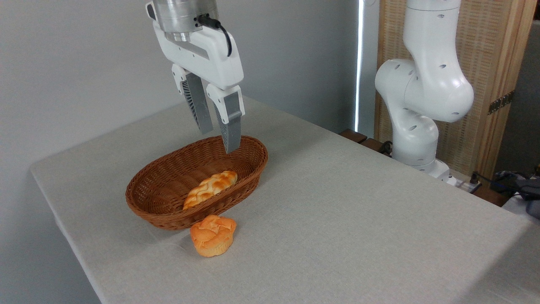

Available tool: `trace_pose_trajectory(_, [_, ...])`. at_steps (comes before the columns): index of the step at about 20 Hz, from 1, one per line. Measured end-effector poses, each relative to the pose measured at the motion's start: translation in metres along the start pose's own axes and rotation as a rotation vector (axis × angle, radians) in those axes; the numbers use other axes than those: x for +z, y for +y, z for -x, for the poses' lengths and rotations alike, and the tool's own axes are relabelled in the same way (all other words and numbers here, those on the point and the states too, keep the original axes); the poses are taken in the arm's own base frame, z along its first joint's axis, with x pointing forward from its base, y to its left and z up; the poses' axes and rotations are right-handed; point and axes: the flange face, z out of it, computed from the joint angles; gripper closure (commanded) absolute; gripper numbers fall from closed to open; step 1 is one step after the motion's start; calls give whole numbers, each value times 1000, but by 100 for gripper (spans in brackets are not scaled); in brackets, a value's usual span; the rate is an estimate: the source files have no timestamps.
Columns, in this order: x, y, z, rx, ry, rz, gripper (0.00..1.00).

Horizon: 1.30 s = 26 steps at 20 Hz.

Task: Put bread into the basket

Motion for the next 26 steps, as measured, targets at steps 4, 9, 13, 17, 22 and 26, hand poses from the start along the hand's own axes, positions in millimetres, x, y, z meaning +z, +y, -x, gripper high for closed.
trace_pose_trajectory(4, [1,-1,-1,-8,-21,-22,0])
trace_pose_trajectory(9, [-3,-17,12,-46,-15,-27,0])
trace_pose_trajectory(13, [-3,-19,14,-51,-14,-27,0])
trace_pose_trajectory(17, [-3,-19,15,-52,-14,-27,0])
trace_pose_trajectory(22, [-5,-21,16,-56,-11,-29,0])
trace_pose_trajectory(26, [-6,-21,16,-56,-9,-31,0])
